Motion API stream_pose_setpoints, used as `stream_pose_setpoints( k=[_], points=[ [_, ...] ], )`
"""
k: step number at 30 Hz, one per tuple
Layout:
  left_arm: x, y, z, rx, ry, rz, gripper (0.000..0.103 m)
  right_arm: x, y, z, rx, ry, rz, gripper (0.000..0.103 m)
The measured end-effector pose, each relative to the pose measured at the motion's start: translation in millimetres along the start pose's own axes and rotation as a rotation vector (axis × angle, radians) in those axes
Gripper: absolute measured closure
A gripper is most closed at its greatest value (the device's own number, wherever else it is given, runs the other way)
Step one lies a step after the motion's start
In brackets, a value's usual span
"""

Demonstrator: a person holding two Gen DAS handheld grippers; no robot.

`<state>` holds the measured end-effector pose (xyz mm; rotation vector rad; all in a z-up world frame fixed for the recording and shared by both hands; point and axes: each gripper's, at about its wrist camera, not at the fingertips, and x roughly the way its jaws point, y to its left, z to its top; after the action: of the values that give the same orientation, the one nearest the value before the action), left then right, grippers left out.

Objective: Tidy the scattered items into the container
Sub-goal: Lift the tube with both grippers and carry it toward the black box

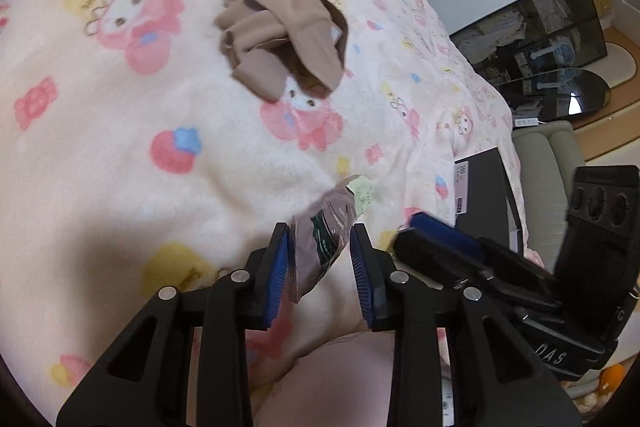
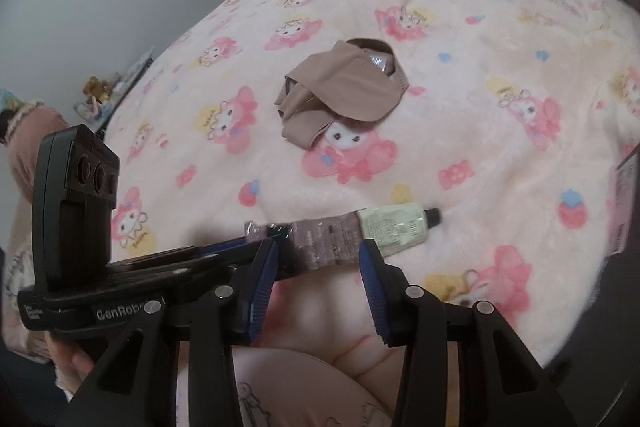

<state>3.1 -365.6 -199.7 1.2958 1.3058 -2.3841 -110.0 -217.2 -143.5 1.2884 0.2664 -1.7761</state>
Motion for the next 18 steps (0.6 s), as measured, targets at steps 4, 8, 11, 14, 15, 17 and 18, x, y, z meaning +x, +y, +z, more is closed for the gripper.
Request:
stream_pose_setpoints(
  k=[4, 8, 11, 14, 15, 17, 18],
  points=[
    [2.4, 11.1, -2.9, -0.033, 0.002, 0.017, 0.075, -4.3, -9.9, -2.3, -0.004, -0.002, -0.054, 0.064],
    [13.8, 17.9, -2.9, -0.043, 0.049, 0.001, 0.075, 6.4, -24.7, 2.3, 0.001, 0.015, -0.118, 0.059],
    [26.6, 20.8, -7.7, -0.038, 0.116, -0.021, 0.073, 17.6, -40.4, 10.1, 0.016, 0.025, -0.171, 0.055],
    [33.8, 22.5, -12.5, -0.014, 0.136, -0.022, 0.074, 27.9, -59.1, 19.7, 0.048, 0.015, -0.200, 0.048],
    [34.9, 23.5, -12.6, -0.012, 0.134, -0.026, 0.074, 32.0, -65.3, 22.6, 0.060, 0.016, -0.198, 0.048],
    [33.8, 27.0, -8.9, -0.032, 0.117, -0.049, 0.075, 40.0, -74.2, 26.0, 0.085, 0.027, -0.179, 0.048],
    [31.8, 28.8, -6.0, -0.043, 0.103, -0.060, 0.075, 45.0, -78.0, 27.1, 0.095, 0.039, -0.148, 0.048]
  ],
)
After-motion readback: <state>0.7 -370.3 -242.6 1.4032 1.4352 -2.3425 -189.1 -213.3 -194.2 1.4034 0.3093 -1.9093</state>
